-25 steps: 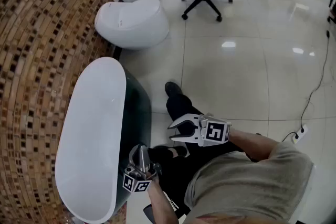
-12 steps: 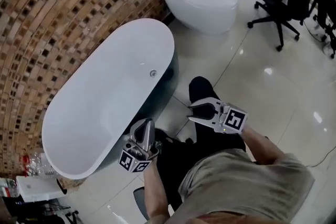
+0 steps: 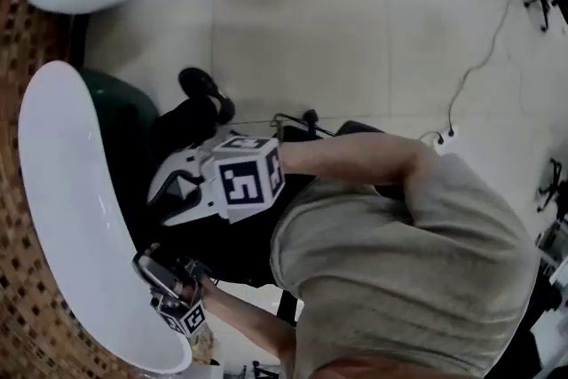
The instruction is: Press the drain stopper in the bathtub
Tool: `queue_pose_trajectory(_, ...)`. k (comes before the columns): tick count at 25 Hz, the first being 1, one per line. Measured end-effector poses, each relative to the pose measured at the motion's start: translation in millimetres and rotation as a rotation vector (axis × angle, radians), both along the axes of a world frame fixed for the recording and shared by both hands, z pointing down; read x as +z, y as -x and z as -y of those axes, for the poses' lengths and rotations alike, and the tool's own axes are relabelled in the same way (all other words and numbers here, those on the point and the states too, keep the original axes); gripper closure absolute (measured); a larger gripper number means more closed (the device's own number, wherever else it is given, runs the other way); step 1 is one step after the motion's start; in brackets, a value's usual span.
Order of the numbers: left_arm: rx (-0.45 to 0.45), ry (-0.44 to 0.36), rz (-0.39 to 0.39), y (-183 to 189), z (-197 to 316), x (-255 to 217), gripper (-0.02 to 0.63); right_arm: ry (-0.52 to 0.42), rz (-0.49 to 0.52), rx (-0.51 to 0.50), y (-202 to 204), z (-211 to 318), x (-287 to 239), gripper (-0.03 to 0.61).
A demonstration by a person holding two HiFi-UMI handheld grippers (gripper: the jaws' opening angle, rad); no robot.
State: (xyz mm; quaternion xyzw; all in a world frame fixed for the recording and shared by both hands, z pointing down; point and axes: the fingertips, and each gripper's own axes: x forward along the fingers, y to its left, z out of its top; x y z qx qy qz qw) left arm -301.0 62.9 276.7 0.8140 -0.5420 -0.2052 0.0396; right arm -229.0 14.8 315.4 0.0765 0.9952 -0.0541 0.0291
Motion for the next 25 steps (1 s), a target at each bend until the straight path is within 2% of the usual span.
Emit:
queue_pose_trajectory(3, 0.164, 0.078, -0.029, -72, 32, 22, 0.623, -0.179, 0.014, 0.041, -43, -8, -4, 0.449)
queue_pose_trajectory(6, 0.214, 0.087, -0.117, -101, 50, 27, 0.623, -0.239, -0.002, 0.085, -76, -13, -1, 0.449)
queue_pose_trajectory(12, 0.253, 0.123, -0.158, -126, 78, 31, 0.623, -0.218, -0.020, 0.227, -119, 10, -7, 0.449)
queue_pose_trajectory(19, 0.362, 0.141, -0.160, -168, 107, 31, 0.623, -0.218, -0.035, 0.271, -143, 16, -6, 0.449)
queue_pose_trajectory(25, 0.428, 0.143, -0.171, -189, 118, 36, 0.623, -0.173, -0.067, 0.304, -156, 9, 7, 0.449)
